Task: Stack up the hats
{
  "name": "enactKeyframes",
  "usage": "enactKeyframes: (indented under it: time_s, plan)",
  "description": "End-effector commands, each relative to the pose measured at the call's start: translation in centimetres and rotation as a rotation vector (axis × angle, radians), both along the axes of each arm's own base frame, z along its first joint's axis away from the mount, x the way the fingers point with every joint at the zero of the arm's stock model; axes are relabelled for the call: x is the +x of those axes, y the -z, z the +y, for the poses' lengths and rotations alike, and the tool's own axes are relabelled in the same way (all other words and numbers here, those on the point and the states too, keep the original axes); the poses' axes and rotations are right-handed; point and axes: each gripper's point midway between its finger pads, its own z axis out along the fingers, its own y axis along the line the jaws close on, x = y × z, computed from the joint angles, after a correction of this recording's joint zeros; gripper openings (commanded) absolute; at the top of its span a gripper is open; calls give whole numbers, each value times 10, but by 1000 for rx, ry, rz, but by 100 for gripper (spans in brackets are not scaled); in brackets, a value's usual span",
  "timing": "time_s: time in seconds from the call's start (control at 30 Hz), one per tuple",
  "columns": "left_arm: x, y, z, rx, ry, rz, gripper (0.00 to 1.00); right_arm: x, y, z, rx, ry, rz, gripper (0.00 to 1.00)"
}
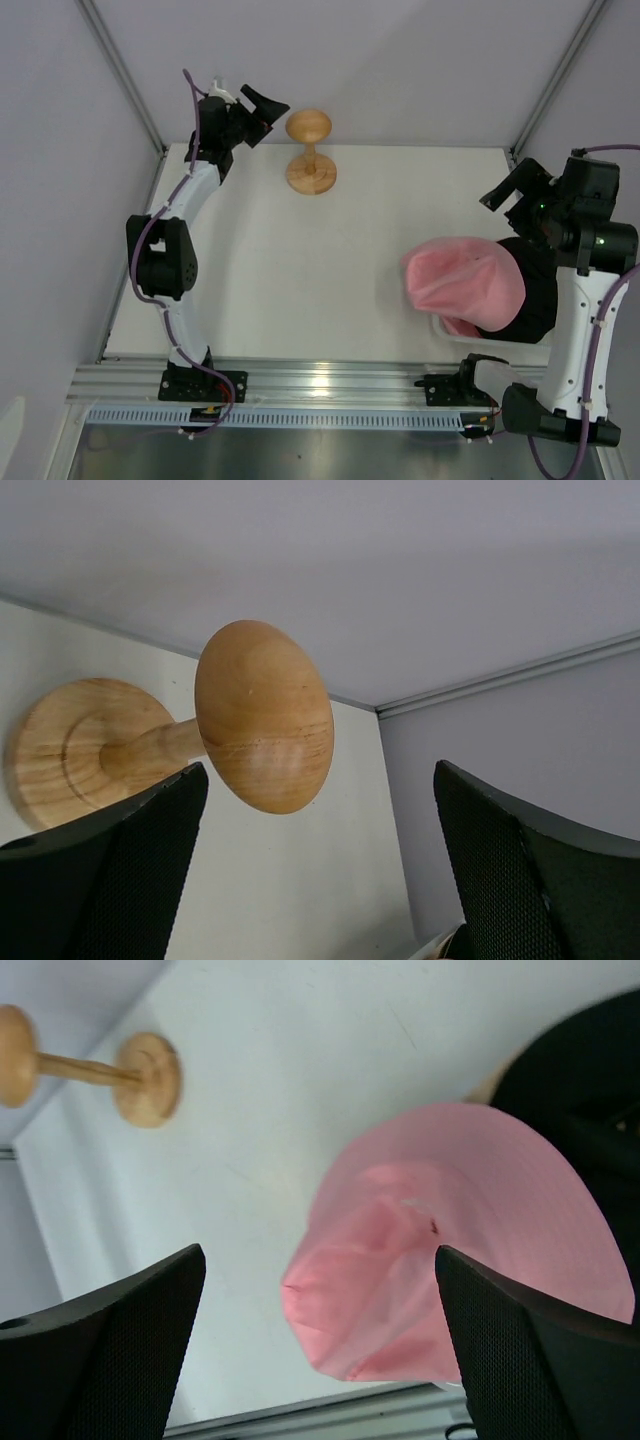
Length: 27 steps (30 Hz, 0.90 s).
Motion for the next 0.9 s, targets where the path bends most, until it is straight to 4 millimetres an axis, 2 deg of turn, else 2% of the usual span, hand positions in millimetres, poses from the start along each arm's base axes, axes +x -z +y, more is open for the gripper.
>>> enactKeyframes:
  time_s: [0.0, 0.1, 0.2, 0.23, 0.33, 0.37, 0.47, 0.53, 0.6, 0.63, 0.7, 0.87]
  plan:
    - [12, -1, -14, -137, 28, -30, 96, -3, -43, 15, -2, -109, -132, 100]
    - [18, 15, -13, -142, -5, 5, 95, 3, -59, 18, 0, -124, -188, 100]
    - [24, 24, -12, -142, -30, 23, 95, 9, -56, 17, -5, -129, -186, 100]
    - [25, 31, -14, -143, -29, 33, 95, 11, -55, 18, -1, -138, -184, 100]
    - [26, 33, -23, -161, 3, 36, 95, 18, -51, 19, 18, -138, -188, 100]
    - [27, 41, -26, -164, 12, 46, 94, 21, -54, 20, 19, -141, -209, 100]
    - [27, 43, -40, -195, 52, 39, 93, 26, -52, 25, 48, -156, -229, 99]
    - [26, 38, -50, -204, 77, 16, 92, 29, -43, 27, 67, -162, -214, 100]
    - [27, 46, -57, -199, 88, 35, 88, 34, -40, 29, 78, -169, -228, 100]
    - [27, 41, -61, -199, 94, 24, 86, 36, -33, 32, 102, -182, -216, 100]
    - [29, 42, -64, -218, 98, 19, 82, 42, -37, 38, 114, -207, -253, 100]
    - [30, 36, -65, -260, 94, -4, 70, 48, -32, 43, 116, -223, -249, 100]
